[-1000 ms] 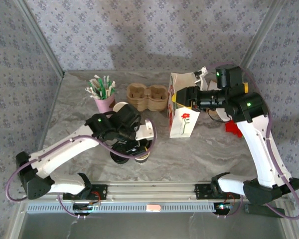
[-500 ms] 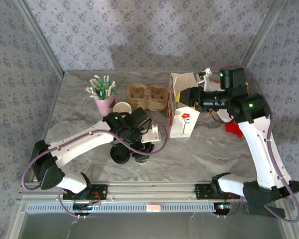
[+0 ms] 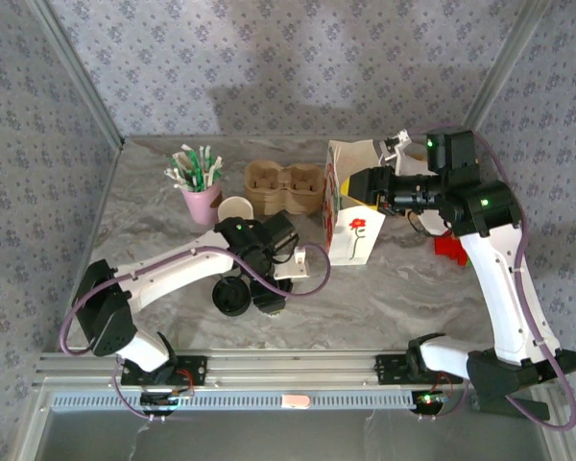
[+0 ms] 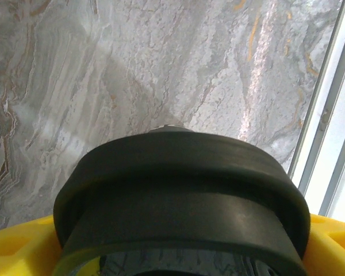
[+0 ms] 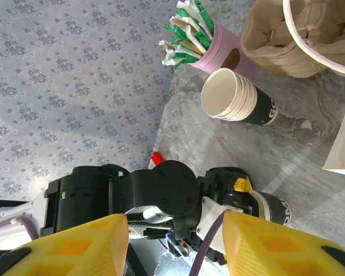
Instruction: Pack the takeout coffee
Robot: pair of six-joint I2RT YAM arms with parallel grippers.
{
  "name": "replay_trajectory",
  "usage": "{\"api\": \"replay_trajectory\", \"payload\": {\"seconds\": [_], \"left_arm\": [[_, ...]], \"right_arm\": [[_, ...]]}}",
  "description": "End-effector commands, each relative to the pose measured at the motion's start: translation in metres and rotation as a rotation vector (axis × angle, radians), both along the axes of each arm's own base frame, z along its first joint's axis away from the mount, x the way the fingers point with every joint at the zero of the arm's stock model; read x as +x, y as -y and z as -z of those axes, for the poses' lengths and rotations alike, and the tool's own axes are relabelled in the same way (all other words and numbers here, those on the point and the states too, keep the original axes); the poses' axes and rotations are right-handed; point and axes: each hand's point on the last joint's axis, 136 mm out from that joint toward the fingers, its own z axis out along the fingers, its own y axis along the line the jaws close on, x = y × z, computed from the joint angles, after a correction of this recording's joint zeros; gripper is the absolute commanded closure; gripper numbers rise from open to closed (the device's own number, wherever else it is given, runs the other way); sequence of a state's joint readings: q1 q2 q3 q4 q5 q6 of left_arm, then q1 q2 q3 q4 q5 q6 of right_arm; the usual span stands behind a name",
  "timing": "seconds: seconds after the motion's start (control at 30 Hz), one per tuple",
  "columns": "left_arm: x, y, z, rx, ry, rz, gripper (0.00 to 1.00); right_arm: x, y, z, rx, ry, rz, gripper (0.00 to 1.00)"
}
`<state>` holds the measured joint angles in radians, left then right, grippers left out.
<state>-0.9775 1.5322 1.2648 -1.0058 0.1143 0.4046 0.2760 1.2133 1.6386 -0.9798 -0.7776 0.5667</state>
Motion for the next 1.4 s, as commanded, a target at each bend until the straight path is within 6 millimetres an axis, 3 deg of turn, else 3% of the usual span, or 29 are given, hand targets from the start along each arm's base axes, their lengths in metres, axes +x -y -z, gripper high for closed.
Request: {"api": "replay_trajectory", "payload": {"seconds": [0.0, 1.37], "left_arm": [[-0.003, -0.008, 0.004, 0.049, -0.005, 0.024, 0.16], [0.014, -0.001, -0.009, 0.038, 0.11, 0.066, 0.06]], "right_arm": [[-0.007, 0.001, -0.003, 0.013, 0.012, -0.018, 0.52], [-0.008, -0.003, -0.007, 0.049, 0.007, -0.029, 0.52]]}}
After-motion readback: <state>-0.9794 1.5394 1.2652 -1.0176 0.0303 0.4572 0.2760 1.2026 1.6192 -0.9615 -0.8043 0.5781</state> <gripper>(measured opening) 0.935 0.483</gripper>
